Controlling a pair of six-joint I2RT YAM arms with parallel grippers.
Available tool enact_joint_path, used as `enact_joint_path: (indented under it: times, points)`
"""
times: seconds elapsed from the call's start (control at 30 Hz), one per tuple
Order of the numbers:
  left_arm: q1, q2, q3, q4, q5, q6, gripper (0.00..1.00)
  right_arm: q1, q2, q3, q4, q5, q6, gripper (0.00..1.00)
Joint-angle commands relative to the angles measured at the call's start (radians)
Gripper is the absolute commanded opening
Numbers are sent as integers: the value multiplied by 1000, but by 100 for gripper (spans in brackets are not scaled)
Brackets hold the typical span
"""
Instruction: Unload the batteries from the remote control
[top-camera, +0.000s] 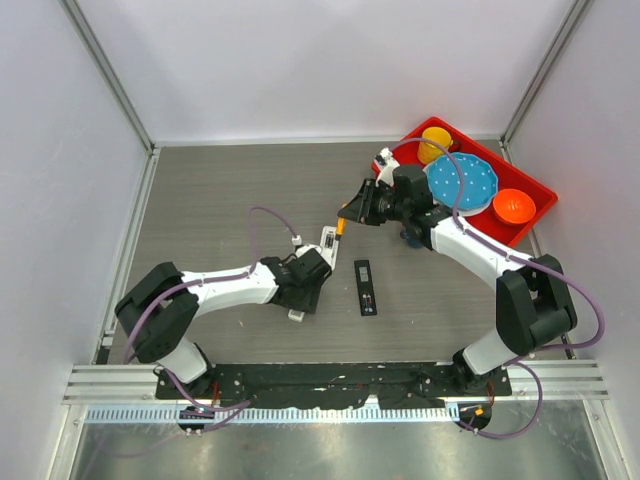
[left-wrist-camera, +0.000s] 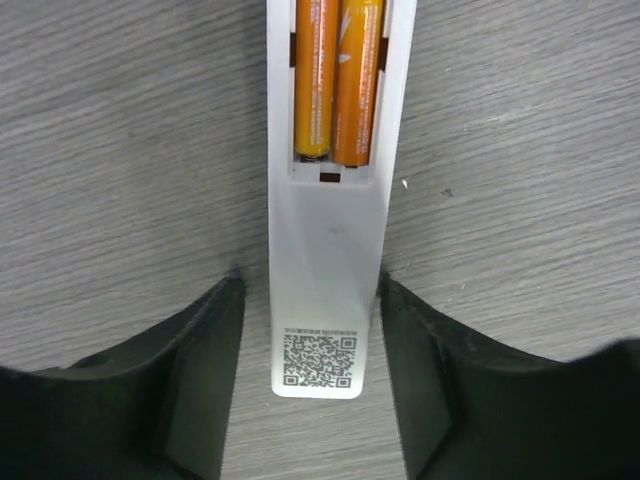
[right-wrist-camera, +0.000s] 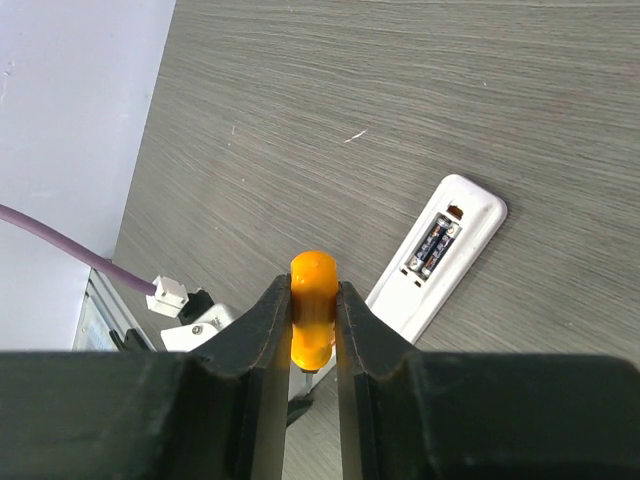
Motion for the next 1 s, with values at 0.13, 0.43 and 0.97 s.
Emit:
enact_joint_path:
  times: [0.13,0.43,0.97]
  points:
    - [-9,19,-33,31,-72,-26,22,-2,-13,29,5,-8,-23,1]
    - [28,97,85,0,-73,32,0,-27,-6,28,-6,-20,-22,1]
    - [99,348,407,23,91,271,0,-130,-68,-18,-36,-26,-6,1]
